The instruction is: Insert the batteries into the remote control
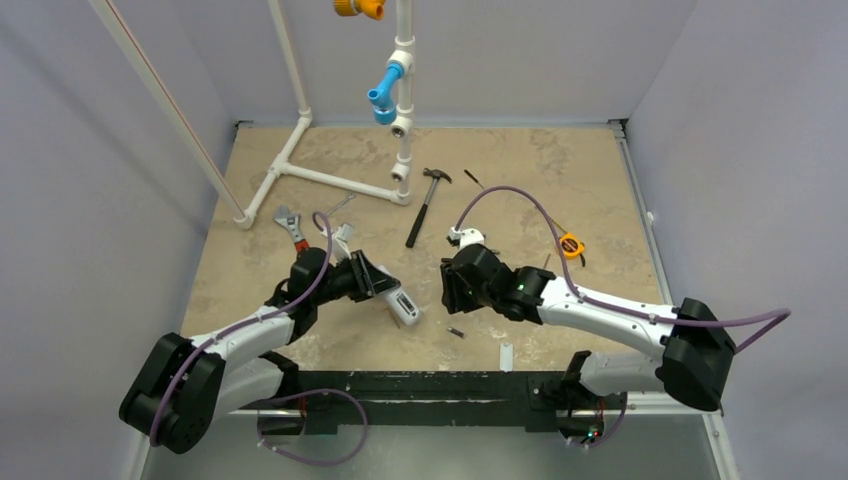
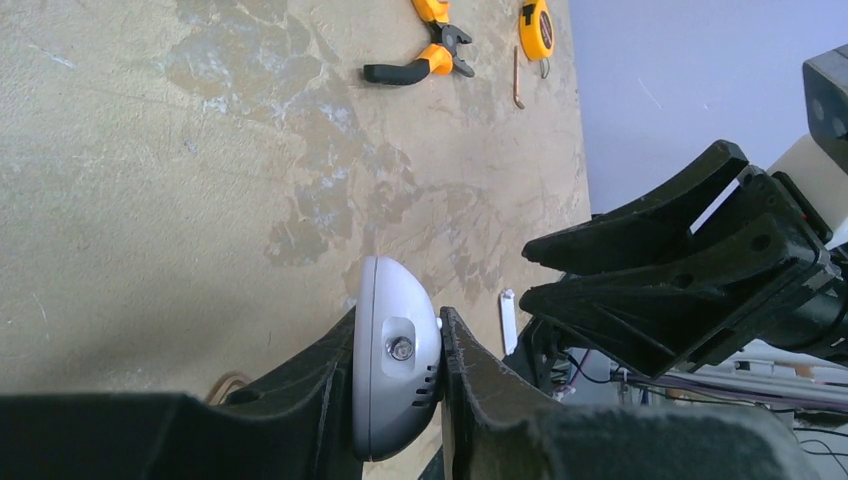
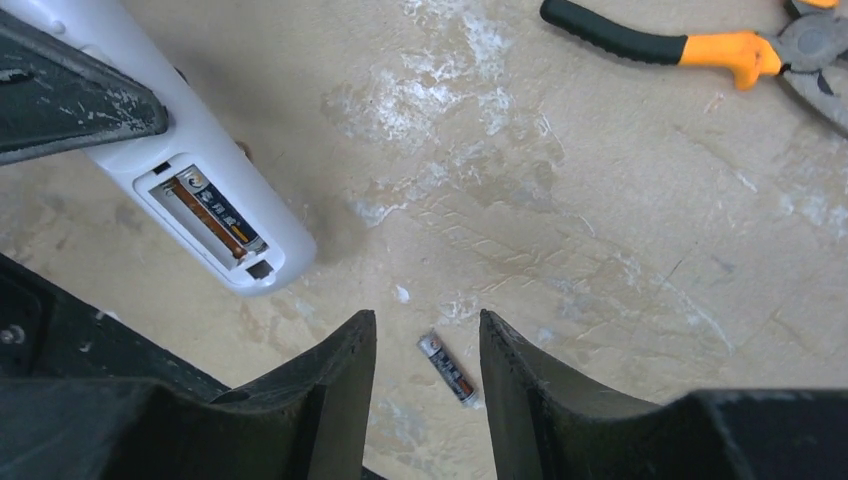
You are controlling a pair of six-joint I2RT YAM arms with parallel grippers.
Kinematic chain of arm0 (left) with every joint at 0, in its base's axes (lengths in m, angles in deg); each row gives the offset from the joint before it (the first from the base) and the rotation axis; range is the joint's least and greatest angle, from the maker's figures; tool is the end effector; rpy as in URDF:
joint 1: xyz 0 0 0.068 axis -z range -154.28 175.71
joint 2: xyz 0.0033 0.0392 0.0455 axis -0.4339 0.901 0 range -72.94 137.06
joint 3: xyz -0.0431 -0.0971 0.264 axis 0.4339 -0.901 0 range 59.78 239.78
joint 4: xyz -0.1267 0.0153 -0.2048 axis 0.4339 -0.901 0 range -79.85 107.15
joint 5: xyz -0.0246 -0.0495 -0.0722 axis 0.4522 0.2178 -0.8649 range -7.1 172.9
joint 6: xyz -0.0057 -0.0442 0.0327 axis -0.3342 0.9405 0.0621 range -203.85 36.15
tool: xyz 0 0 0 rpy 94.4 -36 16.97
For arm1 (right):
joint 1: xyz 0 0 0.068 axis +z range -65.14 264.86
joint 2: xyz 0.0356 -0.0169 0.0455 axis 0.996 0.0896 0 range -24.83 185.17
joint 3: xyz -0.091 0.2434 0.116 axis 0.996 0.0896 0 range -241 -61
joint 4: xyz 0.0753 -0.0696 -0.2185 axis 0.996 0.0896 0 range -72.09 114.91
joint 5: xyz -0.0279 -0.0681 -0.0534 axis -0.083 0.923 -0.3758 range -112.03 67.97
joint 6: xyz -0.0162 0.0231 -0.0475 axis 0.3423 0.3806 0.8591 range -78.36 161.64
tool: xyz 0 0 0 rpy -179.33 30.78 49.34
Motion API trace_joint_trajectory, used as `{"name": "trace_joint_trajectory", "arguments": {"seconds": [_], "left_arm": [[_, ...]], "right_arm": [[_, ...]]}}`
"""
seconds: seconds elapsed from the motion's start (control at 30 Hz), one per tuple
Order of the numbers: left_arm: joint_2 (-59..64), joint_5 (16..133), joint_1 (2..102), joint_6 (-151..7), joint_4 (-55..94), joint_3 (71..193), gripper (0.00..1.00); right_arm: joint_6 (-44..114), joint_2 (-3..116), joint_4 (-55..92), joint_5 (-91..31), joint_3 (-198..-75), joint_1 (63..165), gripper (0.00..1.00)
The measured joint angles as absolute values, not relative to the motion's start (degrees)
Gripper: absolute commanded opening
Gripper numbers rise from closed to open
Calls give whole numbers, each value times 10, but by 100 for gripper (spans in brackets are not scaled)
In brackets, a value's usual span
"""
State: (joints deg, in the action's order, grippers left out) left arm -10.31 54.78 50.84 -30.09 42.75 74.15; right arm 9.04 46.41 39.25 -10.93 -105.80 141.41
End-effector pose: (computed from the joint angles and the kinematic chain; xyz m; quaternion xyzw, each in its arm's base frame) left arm 0.1603 -0.0949 0.1907 -0.0692 0.8156 -0.4978 0.2869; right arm 0.1342 0.1900 0.2470 -0.1586 0.9156 0.1873 0.3186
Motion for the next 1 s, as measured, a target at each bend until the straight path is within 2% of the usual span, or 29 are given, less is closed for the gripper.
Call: {"name": "trace_joint_trajectory", "arguments": {"seconds": [0.2, 0.57, 0.73, 1.0], "left_arm": [[-102, 539, 508, -301, 447, 740, 0], [-76, 496, 508, -300, 632, 685, 0], [-64, 489, 508, -300, 672, 681, 0], [-3, 462, 508, -294, 825, 650, 0]], "right_arm": [[40, 476, 418, -109, -1066, 1414, 39], [48, 493, 470, -75, -1081, 1414, 39], [-1, 494, 506, -63, -1097, 1414, 39], [-105, 488, 497, -70, -1083, 1414, 43]]}}
